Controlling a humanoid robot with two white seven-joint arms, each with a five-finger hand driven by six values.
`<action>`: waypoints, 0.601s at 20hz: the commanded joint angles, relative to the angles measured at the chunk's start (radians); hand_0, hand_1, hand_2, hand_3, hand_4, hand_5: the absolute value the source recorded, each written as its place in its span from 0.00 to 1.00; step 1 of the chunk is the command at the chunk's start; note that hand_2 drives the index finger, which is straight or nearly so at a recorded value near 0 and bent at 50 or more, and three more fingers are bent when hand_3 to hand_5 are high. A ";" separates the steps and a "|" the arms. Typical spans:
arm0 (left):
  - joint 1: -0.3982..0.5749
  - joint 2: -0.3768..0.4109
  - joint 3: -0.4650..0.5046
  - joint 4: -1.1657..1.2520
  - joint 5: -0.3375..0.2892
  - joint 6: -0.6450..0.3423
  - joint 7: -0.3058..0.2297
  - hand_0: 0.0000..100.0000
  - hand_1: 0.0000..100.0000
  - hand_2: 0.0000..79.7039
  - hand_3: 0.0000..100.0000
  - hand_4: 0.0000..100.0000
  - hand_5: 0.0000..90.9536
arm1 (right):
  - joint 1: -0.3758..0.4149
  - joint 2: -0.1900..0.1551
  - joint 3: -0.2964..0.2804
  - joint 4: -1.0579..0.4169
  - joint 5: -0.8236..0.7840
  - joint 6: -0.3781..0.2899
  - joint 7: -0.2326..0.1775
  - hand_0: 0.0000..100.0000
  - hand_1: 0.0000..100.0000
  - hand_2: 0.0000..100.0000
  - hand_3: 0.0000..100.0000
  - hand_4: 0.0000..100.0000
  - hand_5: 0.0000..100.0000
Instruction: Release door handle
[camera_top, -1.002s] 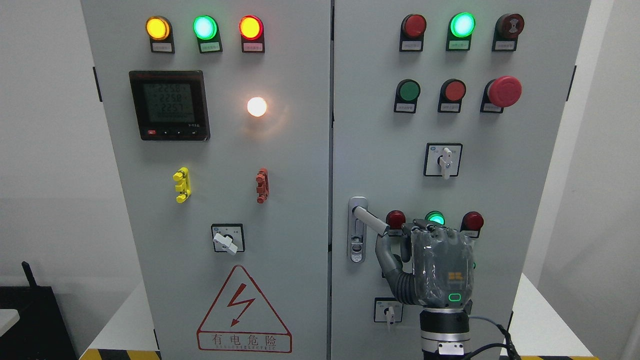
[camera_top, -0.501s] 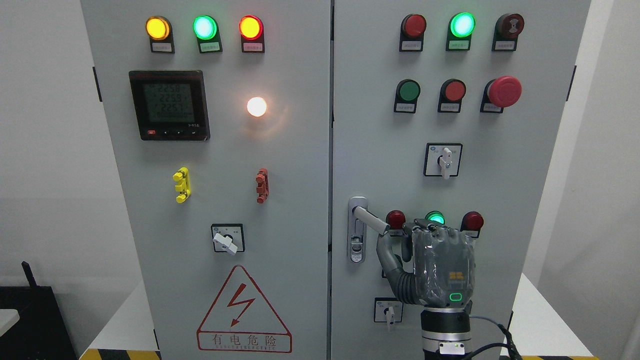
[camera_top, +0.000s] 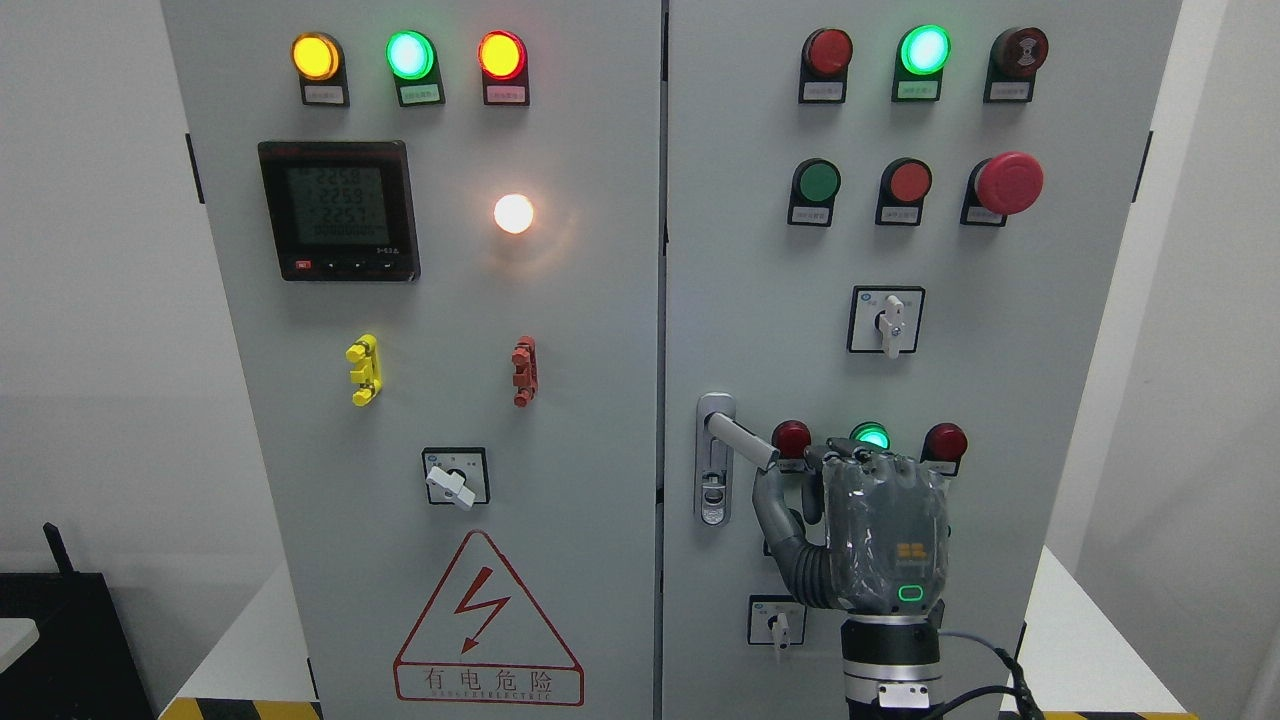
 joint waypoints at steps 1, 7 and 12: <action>-0.031 0.000 -0.011 -0.008 0.000 0.001 0.000 0.12 0.39 0.00 0.00 0.00 0.00 | -0.002 0.000 -0.001 -0.001 0.000 -0.002 0.001 0.57 0.61 1.00 1.00 1.00 1.00; -0.031 0.000 -0.011 -0.008 0.000 0.001 0.000 0.12 0.39 0.00 0.00 0.00 0.00 | -0.003 0.001 -0.001 -0.001 -0.026 -0.001 0.002 0.58 0.61 1.00 1.00 1.00 1.00; -0.031 0.000 -0.011 -0.009 0.000 0.001 0.000 0.12 0.39 0.00 0.00 0.00 0.00 | -0.005 0.000 -0.001 -0.001 -0.026 -0.001 0.004 0.59 0.60 1.00 1.00 1.00 1.00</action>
